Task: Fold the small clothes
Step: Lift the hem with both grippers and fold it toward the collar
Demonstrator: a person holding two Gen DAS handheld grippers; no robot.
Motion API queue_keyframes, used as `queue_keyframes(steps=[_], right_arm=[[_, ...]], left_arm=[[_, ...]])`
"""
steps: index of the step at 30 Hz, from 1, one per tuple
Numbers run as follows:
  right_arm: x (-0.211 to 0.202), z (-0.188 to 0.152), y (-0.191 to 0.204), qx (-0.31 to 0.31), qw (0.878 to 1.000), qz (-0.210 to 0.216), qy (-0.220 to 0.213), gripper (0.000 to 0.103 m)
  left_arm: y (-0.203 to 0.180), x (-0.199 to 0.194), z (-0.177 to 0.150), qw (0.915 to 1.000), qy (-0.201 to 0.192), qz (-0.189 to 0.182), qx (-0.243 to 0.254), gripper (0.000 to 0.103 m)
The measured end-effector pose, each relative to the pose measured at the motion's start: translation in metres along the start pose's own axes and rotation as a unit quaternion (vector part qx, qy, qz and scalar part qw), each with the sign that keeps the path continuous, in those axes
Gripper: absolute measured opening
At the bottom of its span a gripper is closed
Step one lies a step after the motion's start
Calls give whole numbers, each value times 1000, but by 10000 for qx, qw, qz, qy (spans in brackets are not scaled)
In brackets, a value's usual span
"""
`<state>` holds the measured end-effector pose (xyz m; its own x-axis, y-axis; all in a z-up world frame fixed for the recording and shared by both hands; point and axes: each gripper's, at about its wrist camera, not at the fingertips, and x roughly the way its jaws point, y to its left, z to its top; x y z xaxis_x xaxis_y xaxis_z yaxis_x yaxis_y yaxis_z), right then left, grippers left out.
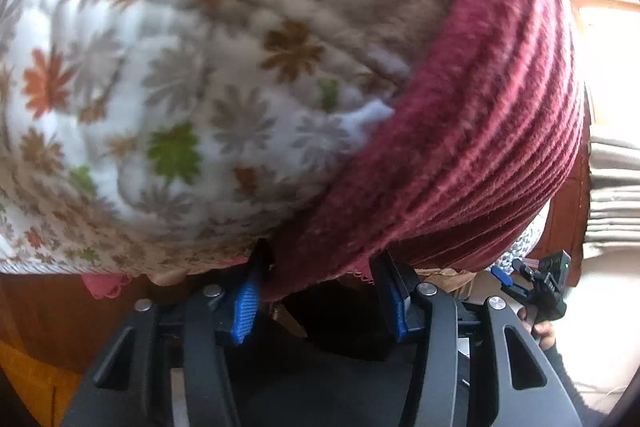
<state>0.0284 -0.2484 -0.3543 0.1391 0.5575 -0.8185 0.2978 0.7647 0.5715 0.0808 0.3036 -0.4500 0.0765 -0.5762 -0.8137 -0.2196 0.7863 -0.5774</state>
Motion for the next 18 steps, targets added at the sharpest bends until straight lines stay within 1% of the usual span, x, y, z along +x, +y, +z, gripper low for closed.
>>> queue_keyframes(steps=[3,5,7,8,9,10,13,15,18], right_arm=[[14,1,-3,-23,9999,43,153,77],[17,3,0,-128,9996,87,248,77],[22,3,2,-267,9991,116,306,77],[25,4,3,-315,9989,108,325,77],[27,5,4,-357,9987,103,348,77],[29,6,2,-389,9985,116,378,77],[31,9,2,-441,9980,323,310,77],[31,9,2,-515,9974,430,250,77],[36,10,-2,-546,9961,608,333,77]], left_arm=[[-2,-3,1,10000,-32,-60,-57,49],[1,-6,-2,10000,-51,-15,-45,40],[2,-6,-5,10000,-48,11,-72,22],[3,-6,-9,9999,-56,-18,-109,18],[4,-7,-11,9998,-83,-60,-166,12],[4,-13,-19,9996,-107,-118,-227,10],[7,-21,-29,9989,-221,-229,-336,8],[9,-31,-34,9980,-237,-399,-421,7],[9,-43,-44,9962,-198,-666,-531,7]])
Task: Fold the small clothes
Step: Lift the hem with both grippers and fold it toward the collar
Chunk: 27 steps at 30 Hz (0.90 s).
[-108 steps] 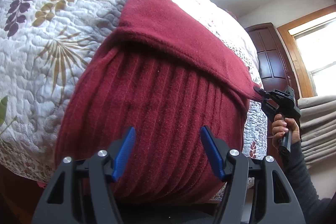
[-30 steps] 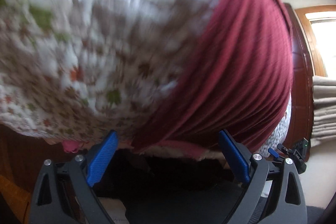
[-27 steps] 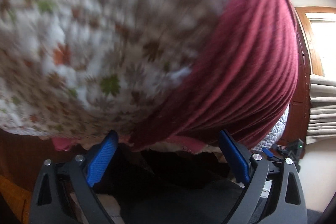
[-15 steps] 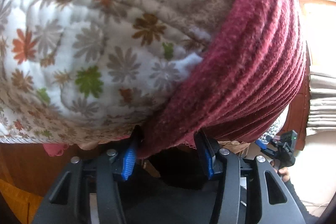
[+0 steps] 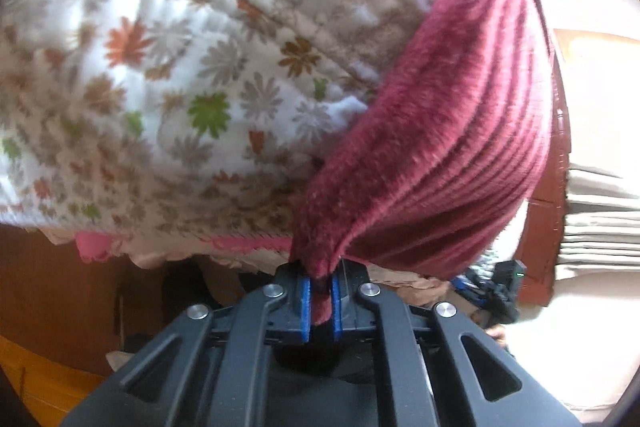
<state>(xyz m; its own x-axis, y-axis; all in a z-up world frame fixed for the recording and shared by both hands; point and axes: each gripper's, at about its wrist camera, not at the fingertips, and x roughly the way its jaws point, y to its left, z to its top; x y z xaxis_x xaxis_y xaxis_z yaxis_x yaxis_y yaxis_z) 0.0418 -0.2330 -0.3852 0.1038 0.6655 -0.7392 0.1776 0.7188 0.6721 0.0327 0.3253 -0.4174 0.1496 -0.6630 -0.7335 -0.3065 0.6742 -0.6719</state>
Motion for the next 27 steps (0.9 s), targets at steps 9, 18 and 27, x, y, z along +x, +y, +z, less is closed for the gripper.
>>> queue_keyframes(steps=[9,18,27], right_arm=[[-6,1,-32,338,9938,1049,-148,80],[-3,-6,-61,717,9770,1958,-443,83],[8,-18,-80,1052,9532,2816,-332,64]], left_arm=[[-33,-59,-24,9933,222,-1021,-502,7],[-93,-89,-33,9859,280,-1518,-644,7],[-122,-97,-24,9852,331,-1600,-519,7]])
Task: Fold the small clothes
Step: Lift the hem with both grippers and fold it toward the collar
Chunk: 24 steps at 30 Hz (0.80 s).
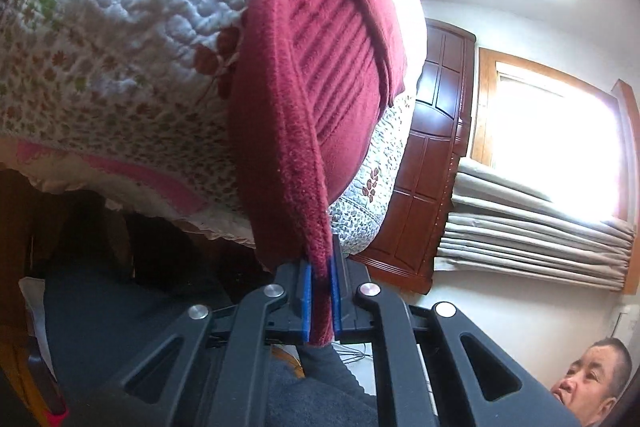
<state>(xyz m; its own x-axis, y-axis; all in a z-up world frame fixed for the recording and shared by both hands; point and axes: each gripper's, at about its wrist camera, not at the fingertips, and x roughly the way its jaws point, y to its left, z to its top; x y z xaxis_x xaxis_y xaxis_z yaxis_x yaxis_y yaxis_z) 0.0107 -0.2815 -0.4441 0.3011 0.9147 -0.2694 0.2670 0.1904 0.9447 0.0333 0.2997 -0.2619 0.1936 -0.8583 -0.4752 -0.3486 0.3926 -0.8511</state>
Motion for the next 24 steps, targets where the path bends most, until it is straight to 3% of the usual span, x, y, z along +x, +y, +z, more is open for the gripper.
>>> queue_keyframes(steps=[3,4,9,14,20,24], right_arm=[[0,1,-5,79,10000,45,40,15],[-5,1,-5,91,9999,36,19,10],[-42,-8,25,-88,10000,35,-25,7],[-60,-13,95,-447,9980,240,-366,6],[-90,-2,173,-739,9885,837,-1023,6],[-99,26,214,-867,9825,1088,-1241,6]], left_arm=[[11,2,0,10000,-14,3,-65,7],[16,1,0,9999,-31,1,-99,7],[38,-10,-5,9991,-193,-204,-321,7],[58,-29,-16,9937,-550,-798,-562,7],[65,-46,-24,9743,-1119,-1815,-732,7],[54,-45,-14,9611,-1344,-2318,-666,7]])
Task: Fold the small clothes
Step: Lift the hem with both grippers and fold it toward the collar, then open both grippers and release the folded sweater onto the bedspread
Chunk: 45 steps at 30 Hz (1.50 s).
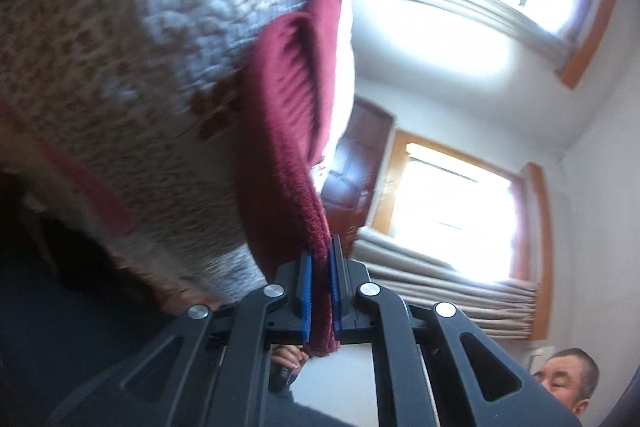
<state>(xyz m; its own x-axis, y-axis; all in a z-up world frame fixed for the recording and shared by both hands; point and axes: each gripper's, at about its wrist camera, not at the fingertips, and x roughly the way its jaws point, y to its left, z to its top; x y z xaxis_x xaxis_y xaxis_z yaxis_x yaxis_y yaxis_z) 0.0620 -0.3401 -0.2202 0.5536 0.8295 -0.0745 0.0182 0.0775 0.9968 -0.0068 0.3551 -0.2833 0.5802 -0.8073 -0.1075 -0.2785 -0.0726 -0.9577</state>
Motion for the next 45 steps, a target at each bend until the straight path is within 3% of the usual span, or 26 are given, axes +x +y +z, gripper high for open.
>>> queue_keyframes(steps=[5,10,14,22,26,28,30,34,36,39,42,45], right_arm=[[33,47,33,-114,9998,-140,55,6],[62,82,27,151,9987,-483,66,6],[81,101,4,483,9951,-851,162,6],[136,150,-34,734,9812,-1678,606,7],[153,168,-51,875,9747,-1881,837,19],[156,175,-53,877,9741,-1868,925,39],[154,182,-48,753,9762,-1816,911,46],[147,196,-34,496,9783,-1740,1011,46],[145,199,-26,129,9750,-1912,1121,49],[145,196,-19,-333,9647,-2293,1251,51],[149,184,-22,-565,9557,-2574,1311,58],[157,171,-26,-857,9406,-3016,1302,65]], left_arm=[[-17,25,23,9991,-164,-381,54,7],[-23,53,63,9981,-393,-475,-17,7],[-21,72,98,9974,-605,-349,-150,7],[-1,103,159,9929,-1051,268,-487,7],[11,111,168,9888,-1248,486,-665,7],[12,113,168,9873,-1328,553,-680,11],[7,111,165,9860,-1433,579,-626,15],[-21,105,154,9825,-1643,846,-234,23],[-41,102,148,9790,-1678,1142,170,33],[-71,103,140,9665,-1495,1856,949,53],[-91,120,144,9351,-1004,2850,1850,63],[-93,141,154,9076,-421,3447,2360,69]])
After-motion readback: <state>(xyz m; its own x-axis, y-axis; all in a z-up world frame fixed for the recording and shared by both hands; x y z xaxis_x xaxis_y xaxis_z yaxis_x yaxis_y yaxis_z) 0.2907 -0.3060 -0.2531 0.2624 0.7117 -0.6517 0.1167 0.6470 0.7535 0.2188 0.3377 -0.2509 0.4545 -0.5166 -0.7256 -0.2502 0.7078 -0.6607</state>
